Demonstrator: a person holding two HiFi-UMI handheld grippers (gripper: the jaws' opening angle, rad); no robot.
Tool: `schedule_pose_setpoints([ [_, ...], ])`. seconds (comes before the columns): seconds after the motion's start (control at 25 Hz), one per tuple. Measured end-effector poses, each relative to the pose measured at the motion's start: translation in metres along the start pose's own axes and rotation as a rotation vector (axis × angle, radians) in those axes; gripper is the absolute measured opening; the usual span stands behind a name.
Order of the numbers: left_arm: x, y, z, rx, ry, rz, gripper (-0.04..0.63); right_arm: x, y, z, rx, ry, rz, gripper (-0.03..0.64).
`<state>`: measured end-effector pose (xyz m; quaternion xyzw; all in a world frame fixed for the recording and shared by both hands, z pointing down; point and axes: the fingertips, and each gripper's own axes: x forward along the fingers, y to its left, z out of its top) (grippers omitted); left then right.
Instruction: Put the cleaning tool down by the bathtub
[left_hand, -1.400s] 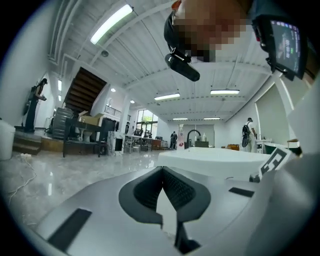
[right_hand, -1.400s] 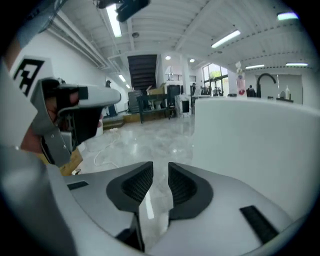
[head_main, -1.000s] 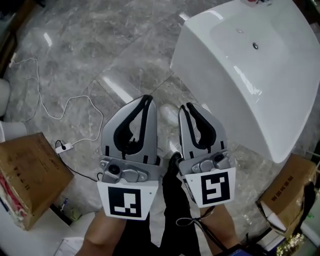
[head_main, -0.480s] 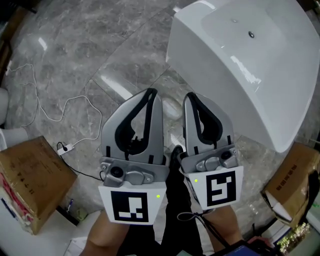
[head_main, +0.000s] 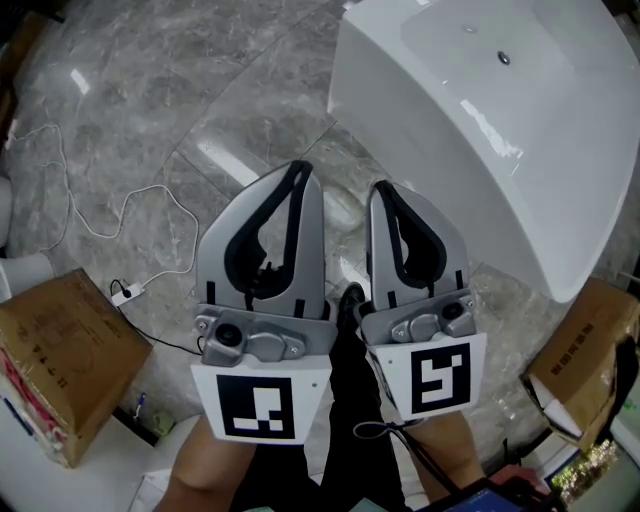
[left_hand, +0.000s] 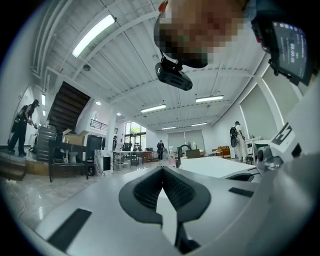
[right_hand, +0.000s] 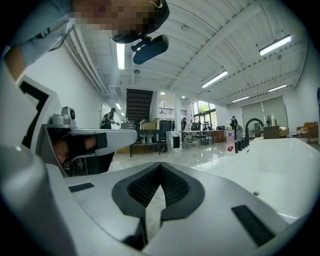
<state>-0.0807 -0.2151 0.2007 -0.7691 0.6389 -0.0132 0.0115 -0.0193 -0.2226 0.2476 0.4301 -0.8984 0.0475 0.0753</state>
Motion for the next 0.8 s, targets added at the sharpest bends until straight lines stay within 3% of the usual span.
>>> schedule_pose_setpoints([
  [0.8, 0.013, -0.005, -0.011, -0.004, 0.009, -0.019, 0.015, 0.004, -0.009, -0.009, 0.011, 0.002, -0.019, 0.012],
])
